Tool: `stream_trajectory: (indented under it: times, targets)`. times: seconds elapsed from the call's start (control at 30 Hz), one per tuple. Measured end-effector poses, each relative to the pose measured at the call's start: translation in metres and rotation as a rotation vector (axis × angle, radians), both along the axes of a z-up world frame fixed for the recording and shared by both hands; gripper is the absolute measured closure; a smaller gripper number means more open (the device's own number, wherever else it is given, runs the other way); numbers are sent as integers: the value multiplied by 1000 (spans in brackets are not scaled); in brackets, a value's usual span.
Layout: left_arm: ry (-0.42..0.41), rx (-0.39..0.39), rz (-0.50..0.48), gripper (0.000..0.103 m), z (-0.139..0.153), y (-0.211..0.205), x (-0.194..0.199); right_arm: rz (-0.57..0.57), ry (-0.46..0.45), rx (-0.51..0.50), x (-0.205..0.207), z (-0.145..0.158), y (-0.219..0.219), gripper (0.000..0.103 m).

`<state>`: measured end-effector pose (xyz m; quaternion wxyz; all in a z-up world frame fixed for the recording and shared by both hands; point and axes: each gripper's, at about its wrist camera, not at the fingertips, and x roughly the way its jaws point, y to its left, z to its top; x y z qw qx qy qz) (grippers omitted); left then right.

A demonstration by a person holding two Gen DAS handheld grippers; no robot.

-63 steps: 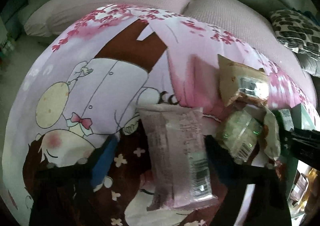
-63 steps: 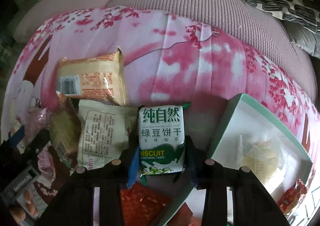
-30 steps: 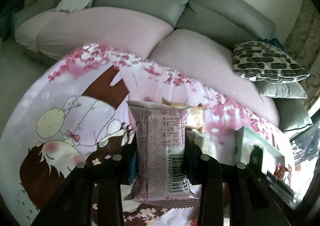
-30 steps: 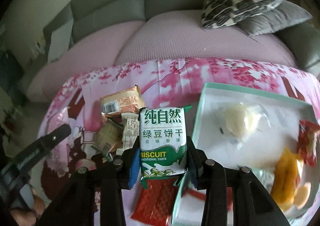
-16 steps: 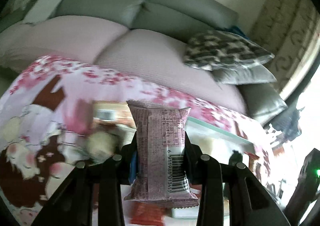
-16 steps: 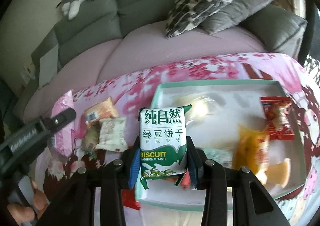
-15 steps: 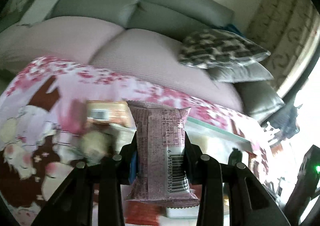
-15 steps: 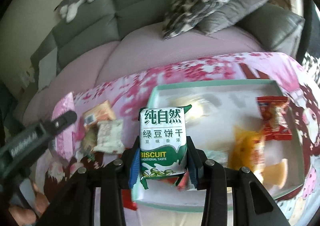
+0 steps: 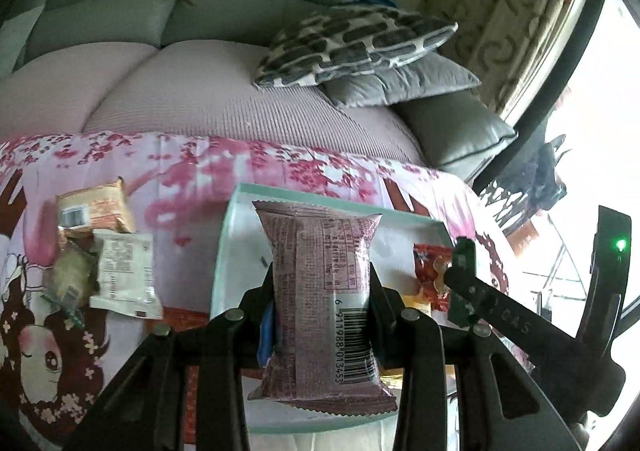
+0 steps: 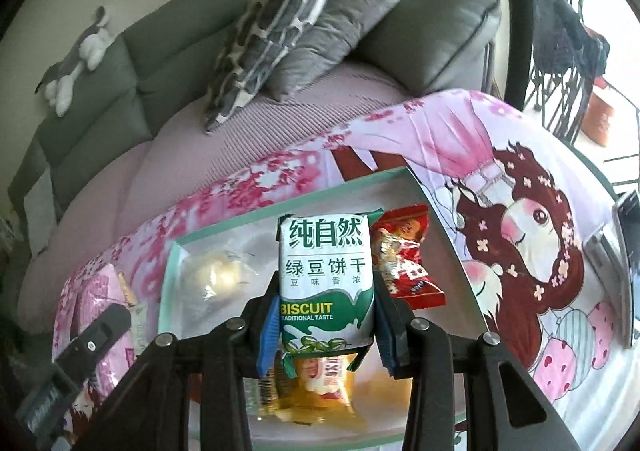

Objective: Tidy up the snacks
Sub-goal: 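Lift the pink pastry and green biscuit box and carry both over the tray, then lower the pink pastry and biscuit box into the tray and open both grippers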

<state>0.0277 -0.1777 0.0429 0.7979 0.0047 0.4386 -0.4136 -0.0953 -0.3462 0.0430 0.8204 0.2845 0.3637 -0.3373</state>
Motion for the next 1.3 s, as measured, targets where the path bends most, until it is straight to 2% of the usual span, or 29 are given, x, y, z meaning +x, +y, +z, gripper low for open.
stream_trajectory:
  times: [0.17,0.37,0.7,0.87,1.3]
  targets:
    - [4,2,-27,64,-6,-16,-3,18,-21,4,4,-9,-1,60]
    - [-38,27,-48,64,-13,-33,-9,36,-46,-10,8,-16,-2,60]
    - [-22,73,-57,64,-30,-51,-4,15,-3,-5,11,-29,-12,60]
    - [6,82,-42,64,-37,-53,1,12,0,4,10,-32,-14,60]
    - [10,127,-66,64,-49,-61,-1,19,33,-6,12,-33,-14,60]
